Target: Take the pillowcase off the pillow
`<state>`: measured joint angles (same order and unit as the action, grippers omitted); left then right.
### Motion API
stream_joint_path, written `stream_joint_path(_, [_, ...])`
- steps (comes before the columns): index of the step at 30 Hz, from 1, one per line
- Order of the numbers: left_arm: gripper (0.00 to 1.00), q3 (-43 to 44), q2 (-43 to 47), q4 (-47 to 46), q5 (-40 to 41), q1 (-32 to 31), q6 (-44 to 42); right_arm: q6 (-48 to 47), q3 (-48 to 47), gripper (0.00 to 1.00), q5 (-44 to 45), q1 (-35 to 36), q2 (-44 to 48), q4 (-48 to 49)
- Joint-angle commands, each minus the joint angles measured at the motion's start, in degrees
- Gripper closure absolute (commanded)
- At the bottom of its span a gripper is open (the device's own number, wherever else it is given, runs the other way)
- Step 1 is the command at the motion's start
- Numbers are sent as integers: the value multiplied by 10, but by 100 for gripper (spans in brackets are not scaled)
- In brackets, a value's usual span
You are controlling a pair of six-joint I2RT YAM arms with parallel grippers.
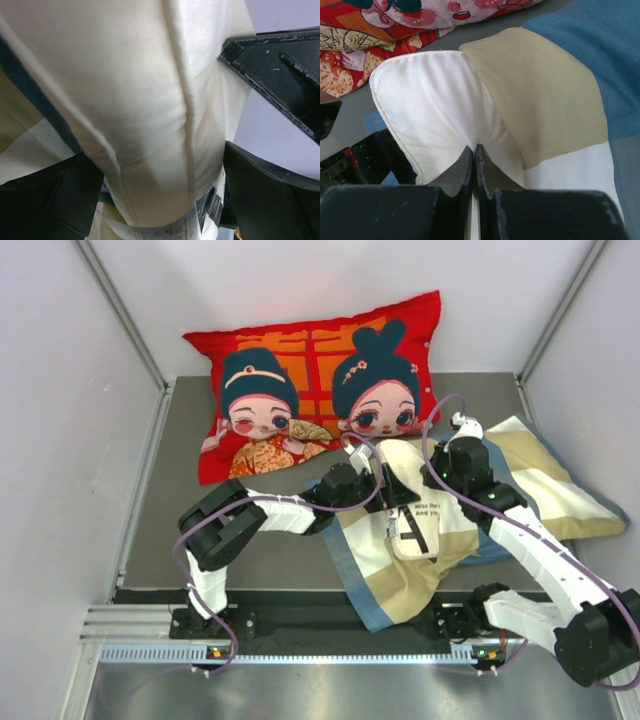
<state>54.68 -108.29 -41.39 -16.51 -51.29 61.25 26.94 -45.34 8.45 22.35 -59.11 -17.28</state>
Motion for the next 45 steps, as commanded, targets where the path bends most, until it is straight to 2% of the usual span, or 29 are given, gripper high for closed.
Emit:
stream_joint_path(1, [1, 36, -15, -83, -13, -12, 15, 20, -7, 100, -6, 23, 8, 53])
stream_joint_path(2, [3, 38, -15, -83, -13, -12, 13, 22, -5, 100, -6, 25, 8, 55])
stream_joint_path(5, [45, 48, -17, -66, -14, -12, 3, 30, 1, 100, -7, 32, 12, 54])
stream_joint_path(6, [56, 50, -17, -63, -15, -13, 0, 34, 4, 100, -9, 35, 14, 56])
stream_joint_path(7, [78, 48, -17, -63, -18, -11, -2, 38, 11, 100, -8, 41, 17, 58])
stream_joint_path(9, [96, 38, -17, -55, -19, -10, -6, 39, 17, 100, -3, 48, 22, 60])
stream_joint_path(10, [100, 33, -16, -54, -19, -8, -7, 38, 18, 100, 0, 52, 22, 58])
stream_joint_path(13, [100, 6, -9, -61, -25, 1, -6, 31, 17, 100, 8, 54, 20, 50])
stream_joint_path(15, [100, -17, 5, -60, -26, 8, -6, 28, 12, 91, 11, 53, 24, 42])
stream_joint_path(16, [100, -25, 12, -56, -26, 17, -7, 19, 4, 77, 12, 54, 27, 37])
stream_joint_path(18, [100, -47, 40, -31, -23, 28, -19, 10, -8, 57, 10, 53, 37, 23])
stream_joint_path(19, [100, -53, 50, -20, -20, 35, -25, 1, -23, 39, 7, 54, 41, 16])
stream_joint_path(22, [100, -66, 90, 45, -14, 42, -62, -30, -58, 15, -20, 54, 56, -9])
stream_joint_path(25, [100, -69, 116, 96, -16, 42, -97, -43, -80, 5, -21, 53, 63, -24])
stream_joint_path(28, [100, -79, 134, 106, -19, 42, -104, -48, -79, 2, 6, 53, 43, -23])
stream_joint_path(34, [100, -90, 147, 111, -11, 42, -105, -19, -27, 3, 68, 52, -20, -2])
stream_joint_path(39, [100, -93, 150, 111, -8, 42, -106, 14, 19, 5, 33, 40, -57, 5])
stream_joint_path(42, [100, -95, 156, 112, -11, 46, -108, 19, 31, 37, 29, 37, -81, 10])
stream_joint_path(43, [100, -95, 159, 112, -12, 48, -109, 20, 30, 65, 31, 29, -92, 9])
stream_joint_path(45, [100, -99, 175, 125, -12, 53, -112, 23, 25, 88, 33, 17, -100, 5])
